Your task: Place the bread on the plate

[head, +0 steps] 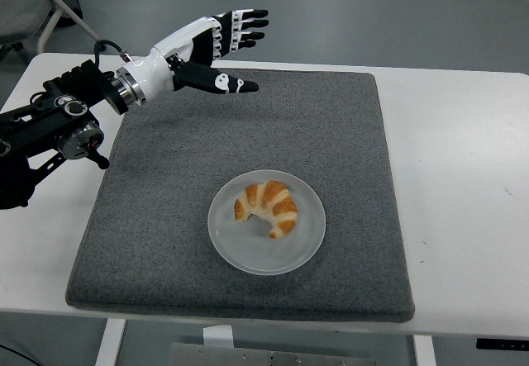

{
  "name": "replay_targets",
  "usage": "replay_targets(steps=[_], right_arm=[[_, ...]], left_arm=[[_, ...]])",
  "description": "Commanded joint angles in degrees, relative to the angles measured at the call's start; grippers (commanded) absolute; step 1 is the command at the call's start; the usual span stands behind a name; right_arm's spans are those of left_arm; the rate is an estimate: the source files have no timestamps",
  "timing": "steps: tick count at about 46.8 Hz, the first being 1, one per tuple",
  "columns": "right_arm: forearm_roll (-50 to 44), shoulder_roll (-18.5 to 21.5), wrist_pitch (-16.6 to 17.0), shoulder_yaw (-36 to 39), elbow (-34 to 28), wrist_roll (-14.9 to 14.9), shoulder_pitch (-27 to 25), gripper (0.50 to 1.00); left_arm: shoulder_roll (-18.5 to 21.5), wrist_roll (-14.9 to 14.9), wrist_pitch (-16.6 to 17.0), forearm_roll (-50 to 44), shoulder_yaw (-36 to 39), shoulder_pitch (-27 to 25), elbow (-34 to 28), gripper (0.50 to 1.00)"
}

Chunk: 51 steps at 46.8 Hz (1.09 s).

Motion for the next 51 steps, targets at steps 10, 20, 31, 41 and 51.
replay_targets(steps=[10, 20, 31, 41, 51], right_arm=[[0.0, 0.0, 0.0, 0.0, 0.0, 0.0, 0.0, 0.93], [0.0, 0.0, 0.0, -0.1, 0.0, 0.0, 0.0, 0.93], [0.0, 0.0, 0.0, -0.1, 0.0, 0.0, 0.0, 0.93], [0.0, 0.0, 0.0, -0.1, 0.1, 0.0, 0.0, 0.93], [0.0, 0.0, 0.0, -0.1, 0.0, 0.0, 0.0, 0.93]], left_arm=[[-3.7, 0.0, -0.9, -14.8, -0.9, -0.6, 11.3, 0.99], [-3.8, 0.0, -1.6, -26.4, -1.1, -0.7, 14.5, 0.99], [-4.3, 0.0, -2.0, -31.5, -1.4, -0.1, 16.6, 0.99], [-4.7, 0.5, -3.9, -36.6, -1.5, 1.2, 17.0, 0.99], [-4.7, 0.2, -3.9, -36.6, -1.5, 1.8, 17.5, 0.99]])
